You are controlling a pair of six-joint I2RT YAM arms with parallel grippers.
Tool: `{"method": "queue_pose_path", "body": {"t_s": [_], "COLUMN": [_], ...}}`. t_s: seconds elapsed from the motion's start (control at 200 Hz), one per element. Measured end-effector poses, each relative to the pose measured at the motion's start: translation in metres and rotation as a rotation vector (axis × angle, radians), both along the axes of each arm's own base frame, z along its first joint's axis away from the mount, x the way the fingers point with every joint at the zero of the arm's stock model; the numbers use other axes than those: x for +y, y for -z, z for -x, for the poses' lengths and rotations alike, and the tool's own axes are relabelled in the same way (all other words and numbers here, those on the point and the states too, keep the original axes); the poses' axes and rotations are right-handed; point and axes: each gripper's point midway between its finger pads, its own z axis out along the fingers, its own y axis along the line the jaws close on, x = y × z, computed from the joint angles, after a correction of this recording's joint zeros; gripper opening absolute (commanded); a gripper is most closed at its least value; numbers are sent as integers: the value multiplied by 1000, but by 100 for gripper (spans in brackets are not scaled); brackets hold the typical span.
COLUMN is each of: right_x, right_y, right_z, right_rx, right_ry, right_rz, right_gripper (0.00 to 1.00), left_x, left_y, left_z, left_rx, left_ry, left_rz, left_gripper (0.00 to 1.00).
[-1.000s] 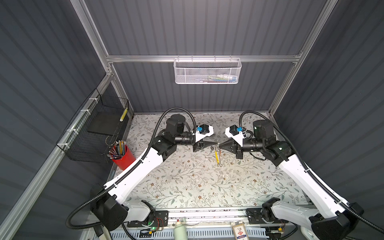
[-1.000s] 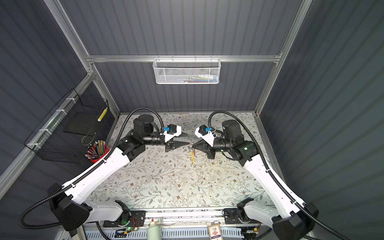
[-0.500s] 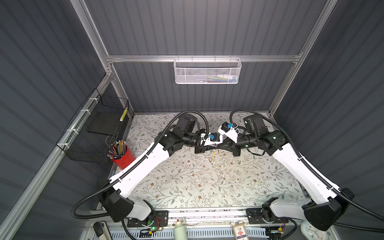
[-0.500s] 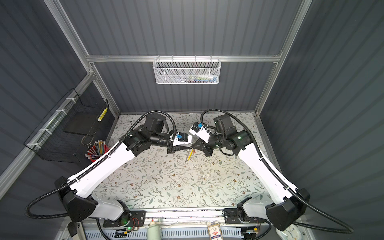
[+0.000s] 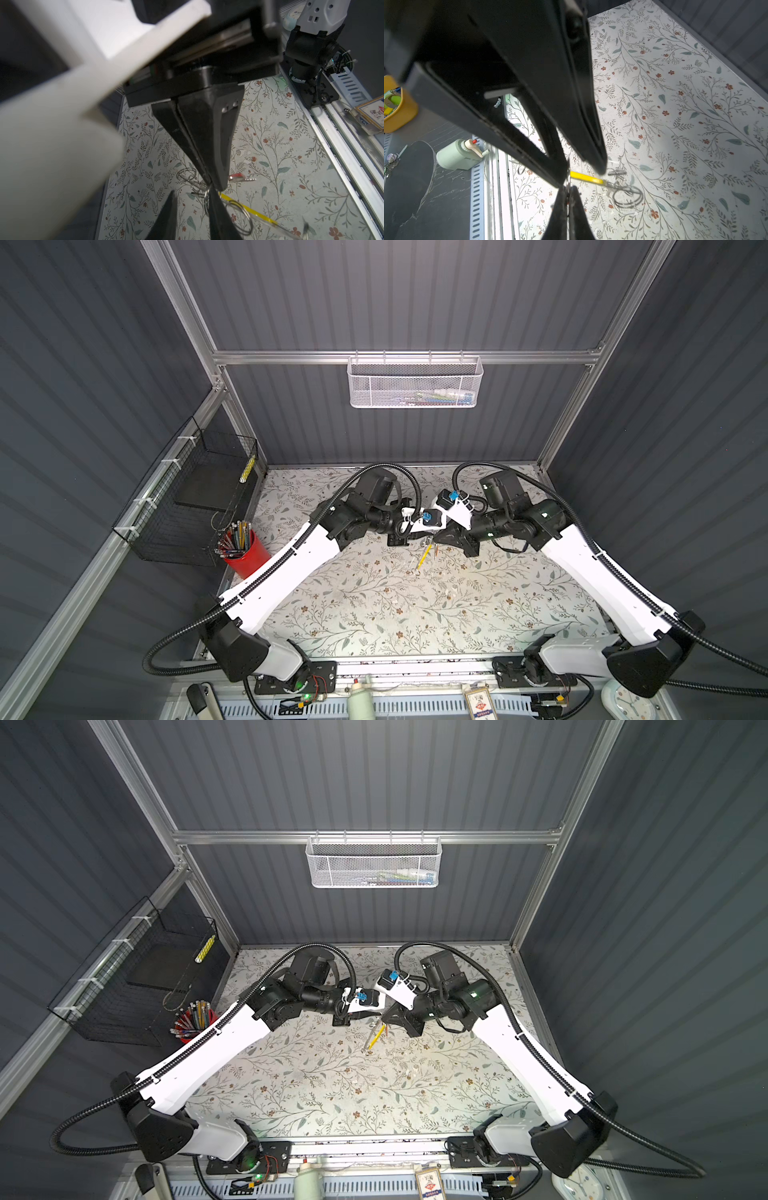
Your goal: Put the keys on the keyring
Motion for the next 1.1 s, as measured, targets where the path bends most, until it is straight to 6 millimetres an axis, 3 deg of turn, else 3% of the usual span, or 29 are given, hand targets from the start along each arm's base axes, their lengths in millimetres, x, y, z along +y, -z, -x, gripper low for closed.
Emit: {"method": "queue_pose_path", "body": {"t_s": [0.155,0.435,0.555,0.65,0.78,0.95,1.101], "right_x": [0,0,-1,-3,-11,-38,-46], "right_y": [-4,-3,-1,-1,-1,2,-15], "right_z": [-2,1,-1,-3,-14,-13,-15], "right_rx": [-16,-22,-38,-45,-97,-168,-233], "right_ry": [5,0,0,19,91,224,295], "right_rz": [3,19,36,48,48,-5,-63], "right_gripper": [0,0,0,23,42,51,52], "left_x": [-1,-3,-3,-3,-7,-10,-14], "left_y": [6,7,9,9,6,-2,-8], "left_z": [1,5,7,7,8,6,2], "left_rx": [11,14,33,37,39,42,52], "left_ry": [11,31,34,31,31,-7,-46], "left_rz": [-24,-38,-43,-40,6,95,180], "left_gripper": [27,0,0,0,0,0,0]}}
